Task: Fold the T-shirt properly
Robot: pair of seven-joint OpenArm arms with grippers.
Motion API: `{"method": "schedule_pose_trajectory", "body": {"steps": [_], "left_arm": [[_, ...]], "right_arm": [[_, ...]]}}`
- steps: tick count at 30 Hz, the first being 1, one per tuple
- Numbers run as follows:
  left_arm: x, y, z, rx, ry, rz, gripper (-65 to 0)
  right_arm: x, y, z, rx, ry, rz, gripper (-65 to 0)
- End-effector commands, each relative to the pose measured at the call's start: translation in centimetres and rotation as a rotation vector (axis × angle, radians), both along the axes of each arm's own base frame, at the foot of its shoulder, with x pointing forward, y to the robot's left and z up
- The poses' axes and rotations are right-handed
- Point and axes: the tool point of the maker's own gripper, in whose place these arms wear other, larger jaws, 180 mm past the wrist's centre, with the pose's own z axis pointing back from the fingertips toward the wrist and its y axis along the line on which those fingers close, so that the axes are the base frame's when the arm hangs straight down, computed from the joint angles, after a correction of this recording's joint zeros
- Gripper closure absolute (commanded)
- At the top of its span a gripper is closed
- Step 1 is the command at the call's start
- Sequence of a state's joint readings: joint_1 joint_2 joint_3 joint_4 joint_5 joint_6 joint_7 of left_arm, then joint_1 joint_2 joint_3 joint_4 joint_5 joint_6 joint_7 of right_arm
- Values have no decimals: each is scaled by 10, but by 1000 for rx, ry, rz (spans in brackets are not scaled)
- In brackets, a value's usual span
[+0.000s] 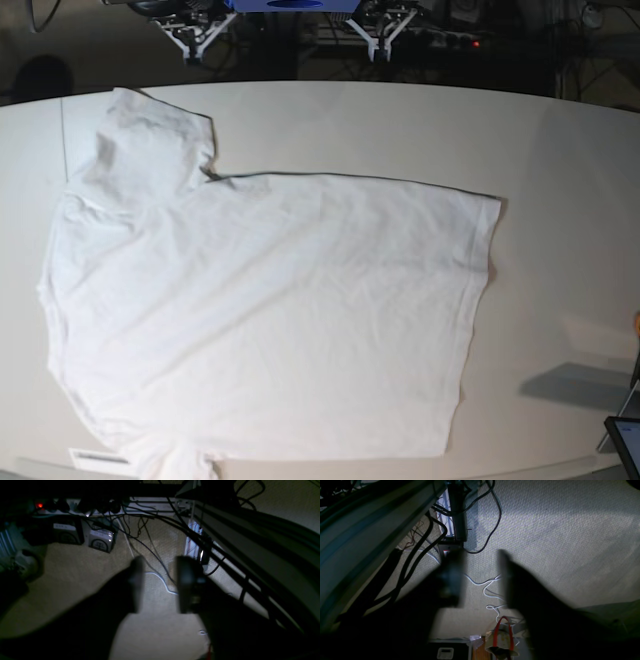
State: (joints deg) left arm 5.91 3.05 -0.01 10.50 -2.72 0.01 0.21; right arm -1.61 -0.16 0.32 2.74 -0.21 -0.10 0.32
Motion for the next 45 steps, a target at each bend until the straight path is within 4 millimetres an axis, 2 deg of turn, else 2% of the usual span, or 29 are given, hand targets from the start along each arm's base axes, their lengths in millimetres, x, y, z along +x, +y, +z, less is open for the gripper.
{"method": "schedule_pose_trajectory", "body": {"steps": [1, 4, 6, 12, 13, 14, 15, 16, 17, 18, 19, 20, 23, 29, 32, 35, 36, 37, 40, 41, 45], "left_arm": [[-2, -1, 0, -1, -2, 34, -317], [-2, 3, 0, 1, -5, 101, -341], [-1, 4, 0, 2, -7, 119, -341], [-1, 4, 0, 2, -8, 113, -339], [-1, 4, 0, 2, -8, 113, -322], [-1, 4, 0, 2, -8, 113, -277], [-1, 4, 0, 2, -7, 113, -190], [-1, 4, 0, 1, -5, 113, -66], [-1, 4, 0, 1, -5, 113, 0], [-1, 4, 0, 1, -5, 113, 0], [-1, 4, 0, 2, -7, 113, -17], [-1, 4, 0, 2, -7, 113, -27], [-1, 4, 0, 2, -7, 113, -35], [-2, 4, 0, 1, -2, 104, -37], [-2, -2, 0, -2, -2, -30, -37], [-10, -5, 1, -4, 7, -96, -40], [-10, -5, 1, -4, 7, -100, -62], [-10, -5, 1, -4, 7, -100, -111], [-10, -5, 1, -4, 5, -99, -346], [-10, -5, 1, -4, 5, -104, -373], [-10, -4, 1, -2, 2, -108, -344]], "right_arm": [[-1, -3, 0, -9, 0, -4, -403], [-1, -3, 0, -9, 0, -4, -553], [-1, -3, 0, -9, 0, -4, -606], [-2, -3, 0, -9, 2, -4, -609], [-6, -3, 0, -9, 8, -4, -579], [-9, -3, 0, -9, 11, -4, -525], [-10, -3, 0, -9, 12, -4, -435], [-11, -3, 0, -9, 14, -4, -316], [-11, -3, 0, -9, 14, -4, -193], [-11, -3, 0, -9, 14, -4, -61], [-11, -3, 0, -9, 14, -4, 0], [-11, -3, 0, -9, 14, -4, 0], [-11, -3, 0, -9, 12, -4, -168], [-12, -3, 0, -9, 14, -4, -461], [-13, -3, 0, -9, 15, -4, -576], [-13, -3, 0, -9, 15, -4, -588], [-13, -3, 0, -9, 15, -4, -588], [-13, -3, 0, -9, 15, -4, -588], [-14, -3, 0, -9, 17, -4, -588], [-14, -3, 0, -9, 17, -4, -588], [-14, -3, 0, -9, 17, -4, -588]]}}
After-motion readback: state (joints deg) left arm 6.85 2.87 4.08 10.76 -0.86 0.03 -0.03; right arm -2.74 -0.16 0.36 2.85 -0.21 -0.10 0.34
